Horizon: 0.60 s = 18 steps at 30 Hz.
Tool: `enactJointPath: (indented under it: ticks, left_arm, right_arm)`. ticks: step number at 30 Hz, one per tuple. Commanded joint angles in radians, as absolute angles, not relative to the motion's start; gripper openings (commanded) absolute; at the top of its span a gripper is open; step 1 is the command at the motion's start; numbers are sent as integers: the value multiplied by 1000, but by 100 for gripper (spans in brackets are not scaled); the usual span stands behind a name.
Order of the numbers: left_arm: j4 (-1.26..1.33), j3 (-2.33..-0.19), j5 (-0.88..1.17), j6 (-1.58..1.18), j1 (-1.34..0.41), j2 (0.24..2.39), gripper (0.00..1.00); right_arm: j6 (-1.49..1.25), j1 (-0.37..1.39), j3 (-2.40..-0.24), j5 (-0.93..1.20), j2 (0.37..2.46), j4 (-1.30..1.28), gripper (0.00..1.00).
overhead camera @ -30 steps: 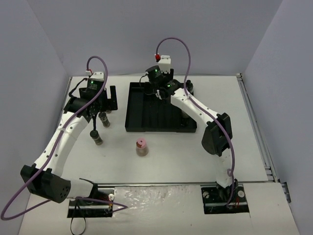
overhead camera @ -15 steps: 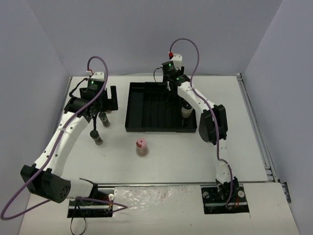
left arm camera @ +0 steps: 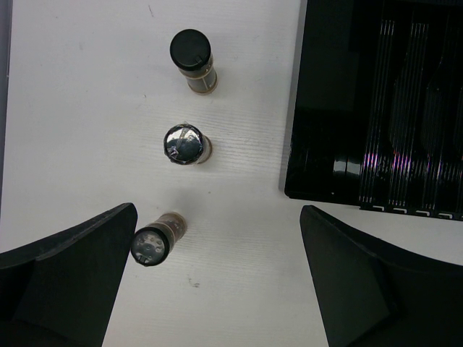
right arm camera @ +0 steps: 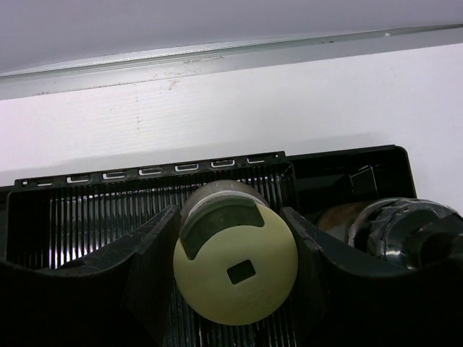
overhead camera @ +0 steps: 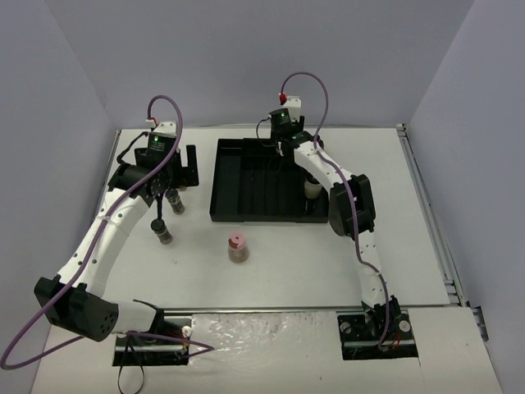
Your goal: Organize the condiment bottles
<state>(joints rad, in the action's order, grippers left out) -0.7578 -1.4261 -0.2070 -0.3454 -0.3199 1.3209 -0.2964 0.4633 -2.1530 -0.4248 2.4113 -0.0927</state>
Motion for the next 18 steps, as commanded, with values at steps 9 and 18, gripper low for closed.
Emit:
enactJointPath:
  ticks: [9,18]
  left_arm:
    - [-720,-1447,-219,-345,-325,1289,93]
    - [-719,-1445,-219,-345,-327,1285,93]
  right_arm:
    - [-258,454,-2207,-457,2427,-14,0]
    - [-242,454,-2189,-469,2414,-23,56]
